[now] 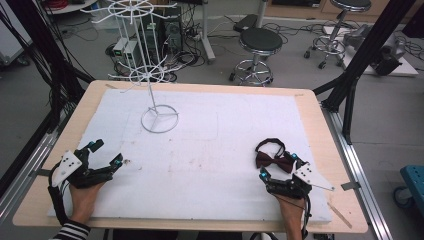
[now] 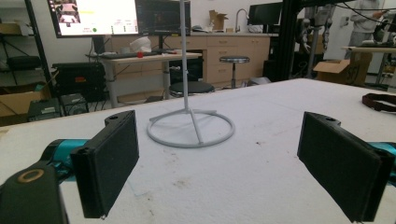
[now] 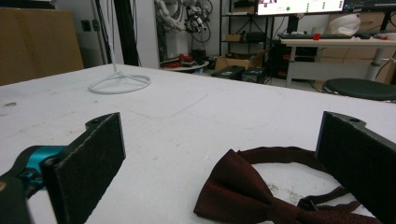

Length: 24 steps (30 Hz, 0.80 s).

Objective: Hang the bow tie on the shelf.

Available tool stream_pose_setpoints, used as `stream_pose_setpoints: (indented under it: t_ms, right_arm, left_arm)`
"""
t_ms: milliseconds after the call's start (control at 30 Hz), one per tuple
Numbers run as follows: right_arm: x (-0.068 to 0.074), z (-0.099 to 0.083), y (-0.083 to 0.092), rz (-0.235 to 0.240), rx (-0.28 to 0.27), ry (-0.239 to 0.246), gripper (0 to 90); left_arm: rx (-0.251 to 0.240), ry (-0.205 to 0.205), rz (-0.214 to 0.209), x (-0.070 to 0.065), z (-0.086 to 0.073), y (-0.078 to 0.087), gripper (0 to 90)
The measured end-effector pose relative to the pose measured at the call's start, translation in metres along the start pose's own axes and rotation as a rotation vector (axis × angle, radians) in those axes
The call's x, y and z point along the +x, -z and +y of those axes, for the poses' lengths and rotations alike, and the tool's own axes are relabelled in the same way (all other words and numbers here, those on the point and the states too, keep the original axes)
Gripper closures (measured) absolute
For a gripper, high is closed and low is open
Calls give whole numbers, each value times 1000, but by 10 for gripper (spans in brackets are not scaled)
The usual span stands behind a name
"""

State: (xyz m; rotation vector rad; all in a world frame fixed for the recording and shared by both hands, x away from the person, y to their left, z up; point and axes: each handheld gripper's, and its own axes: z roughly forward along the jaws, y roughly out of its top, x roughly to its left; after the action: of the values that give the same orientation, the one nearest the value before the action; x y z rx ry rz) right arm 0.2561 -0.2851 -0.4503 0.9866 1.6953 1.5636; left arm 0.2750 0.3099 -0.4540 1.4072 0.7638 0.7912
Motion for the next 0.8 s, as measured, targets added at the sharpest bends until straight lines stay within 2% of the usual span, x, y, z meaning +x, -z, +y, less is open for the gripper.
stream_pose_setpoints:
  t_ms: [200,400,433,667,800]
  right_arm:
    - [-1,1,0,7,19,-13,8]
    - [-2,9,0,8,42,-1,8]
    - [-5,15,1,15,62,0,8]
    - [-11,31,1,44,118,2,9]
    - [-17,43,-1,67,180,15,9]
  left_arm:
    - [1,1,-1,0,0,0,130]
    - [2,1,0,0,0,0,130]
    - [3,0,-1,0,0,0,130]
    - [2,-3,-1,0,0,0,130]
    - [3,-1,0,0,0,0,130]
